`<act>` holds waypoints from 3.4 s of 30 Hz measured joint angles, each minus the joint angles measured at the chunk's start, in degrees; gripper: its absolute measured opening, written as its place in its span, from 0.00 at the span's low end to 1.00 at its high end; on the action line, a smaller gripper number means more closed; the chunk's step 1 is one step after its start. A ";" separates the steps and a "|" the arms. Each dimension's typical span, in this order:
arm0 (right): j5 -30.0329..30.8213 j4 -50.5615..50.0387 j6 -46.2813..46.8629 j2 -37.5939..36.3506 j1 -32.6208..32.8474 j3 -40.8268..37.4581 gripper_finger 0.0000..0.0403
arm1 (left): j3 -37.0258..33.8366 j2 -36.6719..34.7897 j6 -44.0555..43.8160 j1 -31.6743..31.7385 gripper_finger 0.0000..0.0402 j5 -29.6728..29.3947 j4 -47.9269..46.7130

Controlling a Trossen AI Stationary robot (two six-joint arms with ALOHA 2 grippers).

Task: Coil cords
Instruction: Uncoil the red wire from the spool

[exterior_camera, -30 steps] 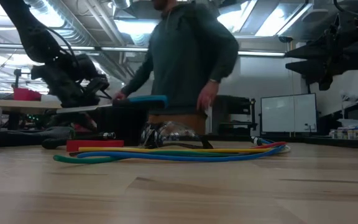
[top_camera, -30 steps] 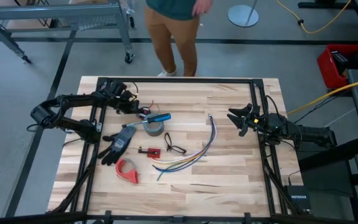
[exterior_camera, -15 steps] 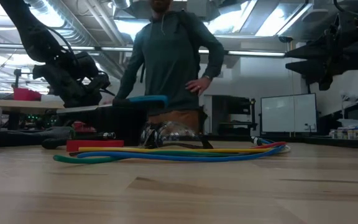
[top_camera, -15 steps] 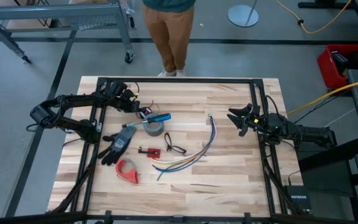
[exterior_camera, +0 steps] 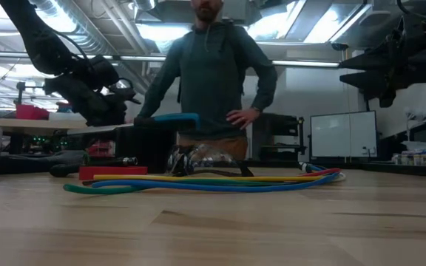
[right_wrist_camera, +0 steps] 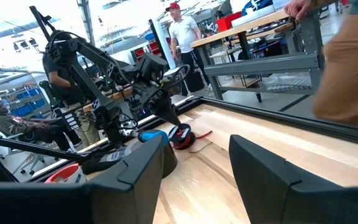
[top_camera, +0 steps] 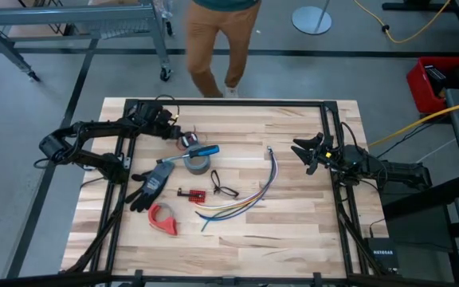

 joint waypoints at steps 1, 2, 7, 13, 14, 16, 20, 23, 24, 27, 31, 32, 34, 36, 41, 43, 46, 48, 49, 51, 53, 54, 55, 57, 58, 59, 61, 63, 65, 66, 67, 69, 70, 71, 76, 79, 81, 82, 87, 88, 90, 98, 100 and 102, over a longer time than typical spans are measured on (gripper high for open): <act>-0.02 0.06 -0.01 0.00 -0.01 0.02 0.47 | 0.00 0.00 -0.02 0.01 0.00 -0.51 0.76; 0.00 0.16 0.01 0.00 0.00 0.01 0.47 | 0.00 0.00 -0.02 0.08 0.00 -0.98 1.43; 0.08 0.49 -0.01 0.00 0.01 0.00 0.47 | 0.02 0.02 -0.03 0.76 0.00 -4.07 5.50; 0.77 0.88 -0.01 0.00 -0.01 0.00 0.47 | 0.02 0.02 0.49 1.34 0.00 -8.58 6.14; 0.90 0.87 -0.01 0.00 0.00 0.01 0.47 | 0.02 0.02 0.77 1.34 0.00 -10.07 6.18; 0.90 0.83 -0.01 0.00 -0.01 0.00 0.47 | 0.02 0.02 1.45 1.36 0.00 -12.91 6.24; 0.88 0.86 -0.01 0.00 -0.01 0.00 0.47 | 0.29 0.00 1.29 1.34 0.00 -15.35 6.33; 1.34 0.86 -0.01 0.00 0.01 0.00 0.47 | 1.53 0.00 2.62 1.25 0.00 -15.08 6.16; 1.60 0.88 -0.01 0.00 -0.01 0.00 0.47 | 1.92 0.00 3.06 1.25 0.00 -14.40 6.05; 1.58 0.88 -0.01 0.00 -0.01 0.00 0.47 | 2.12 0.00 2.77 1.25 0.00 -12.98 5.79; 1.57 0.88 -0.01 0.00 -0.01 0.00 0.47 | 2.27 -0.13 0.42 1.25 0.00 -12.57 3.63; 1.60 0.88 -0.01 0.00 -0.01 0.00 0.47 | 2.29 -0.15 -0.02 1.25 0.00 -12.57 2.60; 1.59 0.88 -0.01 0.00 -0.01 0.00 0.47 | 2.23 -0.12 -0.92 1.26 0.00 -12.58 -0.28; 1.57 0.88 -0.01 0.00 -0.01 0.02 0.47 | 2.21 -0.09 -1.71 1.17 0.00 -12.35 -2.90; 1.57 0.85 -0.01 0.00 -0.01 0.01 0.47 | 2.03 0.02 -1.76 1.18 0.00 -11.90 -5.64; 1.57 0.85 -0.01 0.00 -0.01 0.01 0.47 | 2.03 0.02 -2.10 1.18 0.00 -11.82 -5.49; 1.57 0.83 -0.01 0.00 -0.01 0.00 0.47 | 2.03 0.02 -3.13 1.18 0.00 -11.77 -5.74; 1.57 0.83 -0.01 0.00 0.01 0.00 0.47 | 2.03 0.02 -3.23 1.18 0.00 -11.77 -6.20; 1.57 0.83 -0.01 0.00 -0.01 0.00 0.47 | 2.03 0.00 -3.46 1.18 0.01 -11.76 -6.42; 1.57 0.82 -0.01 0.00 -0.01 0.01 0.47 | 2.03 0.02 -4.87 1.18 0.05 -11.77 -6.74; 1.55 0.81 -0.01 0.00 -0.01 0.00 0.47 | 2.03 0.02 -7.30 1.19 0.10 -11.76 -6.76; 1.56 0.81 -0.01 0.00 -0.01 0.01 0.47 | 2.03 0.02 -8.14 1.29 0.13 -11.66 -6.85; 1.55 0.81 -0.01 0.00 -0.01 0.00 0.47 | 2.03 0.01 -9.05 1.31 0.16 -11.46 -7.03; 1.55 0.79 -0.01 0.00 -0.01 0.00 0.47 | 2.05 0.00 -9.54 1.31 0.23 -11.36 -8.43; 1.55 0.79 -0.01 0.00 -0.01 0.00 0.47 | 2.05 0.00 -9.58 1.31 0.26 -11.36 -9.56; 1.55 0.77 -0.01 0.00 -0.01 0.00 0.47 | 2.05 0.00 -9.64 1.31 0.29 -11.31 -10.53; 1.55 0.74 -0.01 0.00 -0.01 0.00 0.47 | 2.05 0.00 -9.50 1.31 0.34 -10.07 -11.37; 1.55 0.68 -0.01 0.00 -0.01 0.00 0.47 | 2.05 0.00 -9.01 1.31 0.37 -7.35 -10.80; 1.55 0.66 0.00 0.00 -0.01 0.01 0.47 | 2.07 0.00 -8.25 1.19 0.39 -5.54 -9.84; 1.55 0.66 -0.01 0.00 -0.01 0.01 0.47 | 2.08 0.00 -8.06 1.11 0.39 -5.41 -9.75; 1.55 0.66 -0.01 0.00 -0.01 0.01 0.47 | 2.08 0.00 -8.00 1.01 0.39 -5.39 -9.63; 1.55 0.66 -0.01 0.00 -0.01 0.02 0.47 | 2.08 0.00 -7.99 0.92 0.39 -5.39 -8.45; 1.55 0.64 -0.01 0.00 -0.01 0.00 0.47 | 2.08 -0.02 -7.96 0.92 0.39 -5.39 -7.84; 1.55 0.64 -0.01 0.00 -0.01 0.00 0.47 | 2.08 -0.02 -7.98 0.92 0.40 -5.39 -7.53; 1.55 0.62 -0.01 0.00 -0.01 0.00 0.47 | 2.04 0.02 -8.66 0.92 0.40 -5.96 -6.47; 1.55 0.62 -0.01 0.00 0.01 0.00 0.47 | 1.64 1.18 -10.40 0.94 0.40 -6.14 -2.59; 1.55 0.62 0.00 0.00 -0.01 0.01 0.47 | 1.16 2.90 -11.54 0.94 0.40 -6.22 -0.50; 1.53 0.62 -0.01 0.00 -0.01 0.00 0.47 | 1.12 3.88 -12.06 0.94 0.40 -6.25 0.28; 1.55 0.62 -0.01 0.00 0.00 0.00 0.47 | 1.16 7.51 -13.08 0.95 0.40 -5.83 4.36; 1.53 0.59 -0.01 0.00 -0.01 0.00 0.47 | 1.16 7.93 -12.81 0.96 0.40 -5.62 5.38; 1.53 0.60 -0.01 0.00 -0.01 0.01 0.47 | 1.16 8.66 -12.68 0.94 0.39 -5.38 7.51; 1.57 0.59 -1.45 0.02 0.00 0.02 0.47 | 1.16 10.59 -13.59 0.96 0.26 -4.42 11.09; 1.57 0.59 -1.46 0.00 -0.01 0.00 0.47 | 1.20 11.15 -12.92 0.92 0.21 -4.17 11.85; 1.57 0.59 -1.45 0.00 0.00 0.00 0.47 | 1.21 11.50 -12.07 0.86 0.15 -3.93 13.06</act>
